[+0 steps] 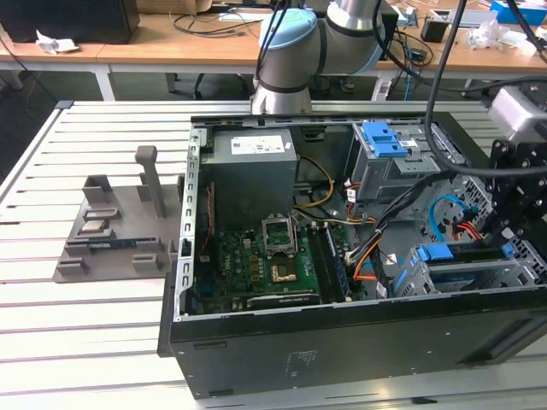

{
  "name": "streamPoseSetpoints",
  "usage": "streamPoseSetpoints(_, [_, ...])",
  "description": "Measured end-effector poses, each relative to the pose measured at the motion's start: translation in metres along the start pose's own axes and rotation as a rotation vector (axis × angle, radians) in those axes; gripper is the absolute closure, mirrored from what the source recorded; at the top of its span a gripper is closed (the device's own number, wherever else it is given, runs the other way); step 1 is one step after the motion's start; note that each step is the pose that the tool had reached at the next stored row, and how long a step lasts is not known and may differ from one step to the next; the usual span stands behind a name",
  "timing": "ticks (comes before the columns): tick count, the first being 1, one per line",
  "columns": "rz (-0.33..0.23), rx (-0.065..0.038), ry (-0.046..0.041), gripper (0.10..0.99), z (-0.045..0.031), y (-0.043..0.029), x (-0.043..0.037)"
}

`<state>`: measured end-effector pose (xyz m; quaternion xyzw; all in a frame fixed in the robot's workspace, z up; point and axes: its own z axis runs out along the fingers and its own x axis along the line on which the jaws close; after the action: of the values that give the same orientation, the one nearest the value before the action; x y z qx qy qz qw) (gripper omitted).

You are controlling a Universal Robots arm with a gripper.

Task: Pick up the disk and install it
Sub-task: 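Insert the first disk wire, then insert the second disk wire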

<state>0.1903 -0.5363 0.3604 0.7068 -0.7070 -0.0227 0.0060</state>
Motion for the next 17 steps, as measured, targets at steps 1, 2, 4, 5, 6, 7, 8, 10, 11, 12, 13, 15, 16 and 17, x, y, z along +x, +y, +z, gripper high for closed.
streamPoseSetpoints(1, [0.000, 0.000, 0.0018, 0.984, -0.0071, 0.0003, -0.0028])
streamPoseSetpoints(2, [0.000, 0.000, 0.0049, 0.980, -0.0158, 0.0007, -0.0056])
streamPoseSetpoints(4, [0.000, 0.000, 0.0082, 0.980, -0.0264, 0.0011, -0.0078])
streamPoseSetpoints(5, [0.000, 0.000, 0.0086, 0.980, -0.0277, 0.0011, -0.0079])
streamPoseSetpoints(6, [0.000, 0.000, 0.0084, 0.980, -0.0281, 0.0011, -0.0079])
streamPoseSetpoints(7, [0.000, 0.000, 0.0083, 0.980, -0.0281, 0.0011, -0.0079])
streamPoseSetpoints(8, [0.000, 0.000, 0.0086, 0.980, -0.0282, 0.0011, -0.0079])
streamPoseSetpoints(10, [0.000, 0.000, 0.0086, 0.980, -0.0283, 0.0011, -0.0079])
streamPoseSetpoints(11, [0.000, 0.000, 0.0086, 0.980, -0.0283, 0.0011, -0.0079])
streamPoseSetpoints(12, [0.000, 0.000, 0.0086, 0.980, -0.0284, 0.0011, -0.0079])
streamPoseSetpoints(13, [0.000, 0.000, 0.0086, 0.973, -0.0284, 0.0011, -0.0079])
streamPoseSetpoints(15, [0.000, 0.000, 0.0086, 0.851, -0.0285, 0.0011, -0.0079])
streamPoseSetpoints(16, [0.000, 0.000, 0.0086, 0.851, -0.0285, 0.0011, -0.0079])
streamPoseSetpoints(17, [0.000, 0.000, 0.0086, 0.851, -0.0285, 0.0011, -0.0079])
